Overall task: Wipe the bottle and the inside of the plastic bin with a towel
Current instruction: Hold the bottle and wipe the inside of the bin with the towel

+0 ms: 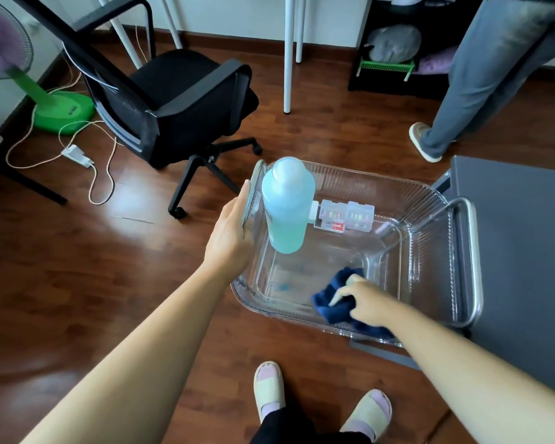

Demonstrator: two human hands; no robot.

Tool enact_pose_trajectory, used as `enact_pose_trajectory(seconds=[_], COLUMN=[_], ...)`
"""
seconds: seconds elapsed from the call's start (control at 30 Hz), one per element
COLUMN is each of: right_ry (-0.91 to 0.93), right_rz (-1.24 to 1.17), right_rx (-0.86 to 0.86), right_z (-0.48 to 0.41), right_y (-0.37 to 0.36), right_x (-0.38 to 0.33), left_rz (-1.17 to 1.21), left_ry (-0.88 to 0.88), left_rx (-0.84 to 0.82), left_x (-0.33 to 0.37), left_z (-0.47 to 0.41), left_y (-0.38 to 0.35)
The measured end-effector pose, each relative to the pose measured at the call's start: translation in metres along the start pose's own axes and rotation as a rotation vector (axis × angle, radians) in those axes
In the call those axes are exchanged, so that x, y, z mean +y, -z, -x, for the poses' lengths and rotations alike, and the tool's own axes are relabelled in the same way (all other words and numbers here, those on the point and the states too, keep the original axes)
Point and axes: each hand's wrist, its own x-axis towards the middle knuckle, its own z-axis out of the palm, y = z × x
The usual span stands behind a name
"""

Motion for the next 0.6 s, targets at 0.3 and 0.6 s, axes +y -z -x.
enact_pose_trajectory(seconds=[0.3,0.6], right_ry=[-0.132,-0.193], right_rz=[-0.059,0.022], right_rx=[0.265,0.131], right_z=[-0.036,0.007], right_y=[-0.003,0.021], right_x=[-0.045,0.018], left_rz=[-0.024,0.014], left_ry=[-0.011,-0.004], left_rx=[0.019,-0.008], left_x=[0.002,0.004], left_z=[-0.003,-0.002], left_y=[-0.002,0.001])
